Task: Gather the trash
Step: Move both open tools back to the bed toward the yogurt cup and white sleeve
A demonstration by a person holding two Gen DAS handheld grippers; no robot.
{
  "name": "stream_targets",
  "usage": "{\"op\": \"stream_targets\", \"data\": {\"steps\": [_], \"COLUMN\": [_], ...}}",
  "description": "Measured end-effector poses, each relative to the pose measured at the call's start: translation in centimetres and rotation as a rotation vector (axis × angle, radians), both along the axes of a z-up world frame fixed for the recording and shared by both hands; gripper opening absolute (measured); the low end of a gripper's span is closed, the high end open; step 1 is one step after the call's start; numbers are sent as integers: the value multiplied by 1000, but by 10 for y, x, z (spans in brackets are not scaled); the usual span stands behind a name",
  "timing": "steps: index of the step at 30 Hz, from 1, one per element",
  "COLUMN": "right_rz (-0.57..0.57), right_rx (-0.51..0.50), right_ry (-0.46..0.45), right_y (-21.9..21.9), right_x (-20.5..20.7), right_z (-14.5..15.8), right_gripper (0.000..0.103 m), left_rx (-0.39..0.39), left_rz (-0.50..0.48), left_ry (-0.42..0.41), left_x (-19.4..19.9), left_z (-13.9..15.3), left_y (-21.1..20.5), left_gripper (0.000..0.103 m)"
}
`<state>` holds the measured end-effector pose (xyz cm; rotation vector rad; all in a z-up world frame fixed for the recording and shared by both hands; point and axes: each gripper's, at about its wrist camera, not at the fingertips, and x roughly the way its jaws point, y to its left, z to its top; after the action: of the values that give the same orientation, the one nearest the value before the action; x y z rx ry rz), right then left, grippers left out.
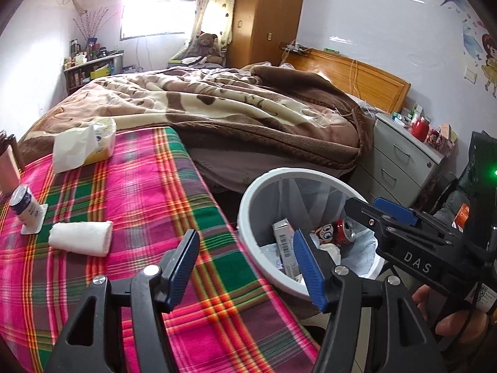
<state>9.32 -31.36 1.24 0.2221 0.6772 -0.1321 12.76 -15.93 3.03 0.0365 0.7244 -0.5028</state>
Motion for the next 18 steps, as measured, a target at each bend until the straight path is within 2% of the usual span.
{"op": "stream_targets", "data": {"steps": [18], "right_rz": [186], "right_rx": [23], "right_ry": [-26], "right_y": [67], "right_x": [21], "right_z": [0], "right_gripper": [58], "left_rx": [15], "left_rz": [195], "left_ry": [-37], "left_x": [17], "left_z": [-2], "left_y": [96], "left_gripper": [68]}}
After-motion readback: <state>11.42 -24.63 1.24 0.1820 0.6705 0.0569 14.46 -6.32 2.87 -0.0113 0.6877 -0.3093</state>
